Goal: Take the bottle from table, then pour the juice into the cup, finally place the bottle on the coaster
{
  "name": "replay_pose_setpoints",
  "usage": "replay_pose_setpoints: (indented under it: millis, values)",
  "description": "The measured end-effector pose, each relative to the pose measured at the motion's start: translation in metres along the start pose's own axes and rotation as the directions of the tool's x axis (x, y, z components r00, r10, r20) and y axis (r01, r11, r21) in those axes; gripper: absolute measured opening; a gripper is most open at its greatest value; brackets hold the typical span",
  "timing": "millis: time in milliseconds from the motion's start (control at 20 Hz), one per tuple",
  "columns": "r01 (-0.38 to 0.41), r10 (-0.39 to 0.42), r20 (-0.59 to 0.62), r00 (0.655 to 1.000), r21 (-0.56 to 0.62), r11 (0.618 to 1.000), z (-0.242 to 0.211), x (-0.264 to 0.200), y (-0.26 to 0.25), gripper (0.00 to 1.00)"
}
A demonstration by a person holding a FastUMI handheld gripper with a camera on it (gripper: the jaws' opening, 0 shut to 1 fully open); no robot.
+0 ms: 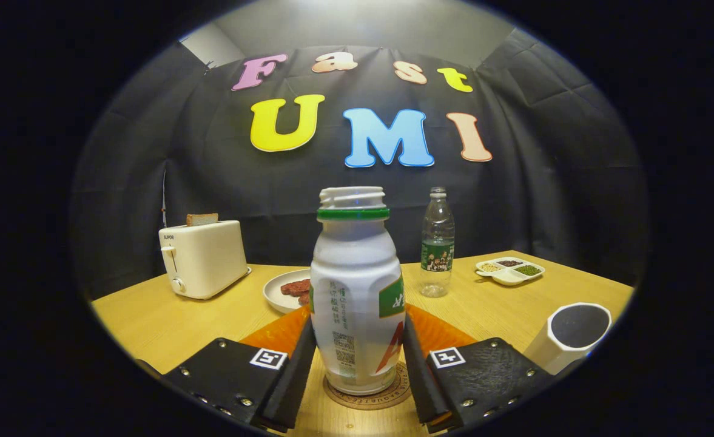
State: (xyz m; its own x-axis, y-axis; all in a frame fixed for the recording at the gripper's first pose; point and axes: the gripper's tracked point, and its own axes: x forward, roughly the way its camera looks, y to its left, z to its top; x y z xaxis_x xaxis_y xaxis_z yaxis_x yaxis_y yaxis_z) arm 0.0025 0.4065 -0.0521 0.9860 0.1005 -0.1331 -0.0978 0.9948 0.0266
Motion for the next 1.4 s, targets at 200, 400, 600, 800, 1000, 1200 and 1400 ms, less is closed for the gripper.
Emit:
replay_pose_setpoints:
  millis: [200,400,600,800,1000,1200,1400]
  values:
    - [-0.036,0.036,-0.024,0.999,0.008,0.999,-0.002,-0.005,0.006,0.98]
    - [-0.052,0.053,-0.034,0.998,0.008,0.999,-0.002,-0.01,0.012,0.97]
    - [-0.061,0.061,-0.011,0.998,-0.004,0.998,0.006,-0.014,0.013,0.97]
    - [-0.067,0.065,0.072,0.995,0.021,0.998,0.041,-0.025,0.012,0.97]
    - [-0.08,0.072,0.182,0.981,0.037,0.996,0.103,-0.048,0.009,0.97]
    - [-0.101,0.091,0.27,0.958,0.023,0.995,0.17,-0.088,0.006,0.97]
    - [-0.096,0.1,0.309,0.946,-0.025,0.995,0.211,-0.124,0.003,0.97]
